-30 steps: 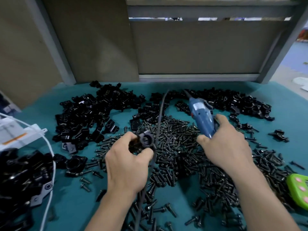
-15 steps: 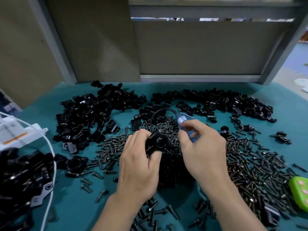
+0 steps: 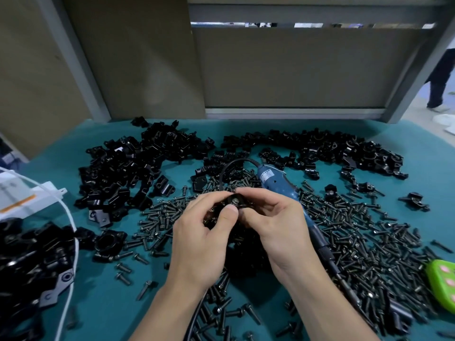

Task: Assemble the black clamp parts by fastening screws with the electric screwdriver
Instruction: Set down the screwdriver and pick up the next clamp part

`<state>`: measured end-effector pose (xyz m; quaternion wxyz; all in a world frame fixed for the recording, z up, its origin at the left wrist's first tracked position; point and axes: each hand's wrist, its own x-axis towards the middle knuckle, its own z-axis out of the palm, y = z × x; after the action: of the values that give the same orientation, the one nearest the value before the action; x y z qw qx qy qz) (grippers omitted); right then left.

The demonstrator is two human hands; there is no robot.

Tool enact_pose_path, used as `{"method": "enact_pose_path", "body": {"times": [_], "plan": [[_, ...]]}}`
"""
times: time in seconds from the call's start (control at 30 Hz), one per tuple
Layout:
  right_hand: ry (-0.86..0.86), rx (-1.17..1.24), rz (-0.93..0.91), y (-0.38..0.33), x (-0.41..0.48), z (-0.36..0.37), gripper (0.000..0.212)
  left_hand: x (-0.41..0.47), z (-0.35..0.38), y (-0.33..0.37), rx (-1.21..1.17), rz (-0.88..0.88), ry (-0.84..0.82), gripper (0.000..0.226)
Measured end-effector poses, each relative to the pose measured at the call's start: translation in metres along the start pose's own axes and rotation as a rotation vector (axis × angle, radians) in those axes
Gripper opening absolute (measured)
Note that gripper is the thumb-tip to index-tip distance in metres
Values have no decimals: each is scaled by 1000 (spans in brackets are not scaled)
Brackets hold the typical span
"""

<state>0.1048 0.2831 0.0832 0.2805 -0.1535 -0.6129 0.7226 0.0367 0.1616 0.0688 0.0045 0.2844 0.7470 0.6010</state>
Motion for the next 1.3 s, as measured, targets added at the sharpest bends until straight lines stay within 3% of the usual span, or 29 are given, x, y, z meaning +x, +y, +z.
{"method": "enact_pose_path", "body": {"times": [0.3,0.4,0.53,0.7,0.83,1.0,1.1,1.3], "plan": [[28,-125,-68,3,-2,-1,37,7,1,0,-226,-139,-6,32],[52,-86,-76,3,-4,1,27,9,-2,2,-333,-219,-56,22],[23,-19,-99,1,-4,-1,16,10,-10,7,-432,-267,-120,34],[3,50,-45,0,-4,1,10,12,-13,6,-503,-275,-140,28],[5,47,-21,1,-3,-1,20,12,-12,6,-515,-292,-136,27],[-6,31,-30,2,-4,-2,11,13,-12,3,-509,-299,-117,27],[-9,-12,-78,1,-3,-2,23,14,-11,3,-495,-305,-110,20],[18,-138,-139,-2,-3,-2,30,14,-9,5,-434,-333,-128,40]]}}
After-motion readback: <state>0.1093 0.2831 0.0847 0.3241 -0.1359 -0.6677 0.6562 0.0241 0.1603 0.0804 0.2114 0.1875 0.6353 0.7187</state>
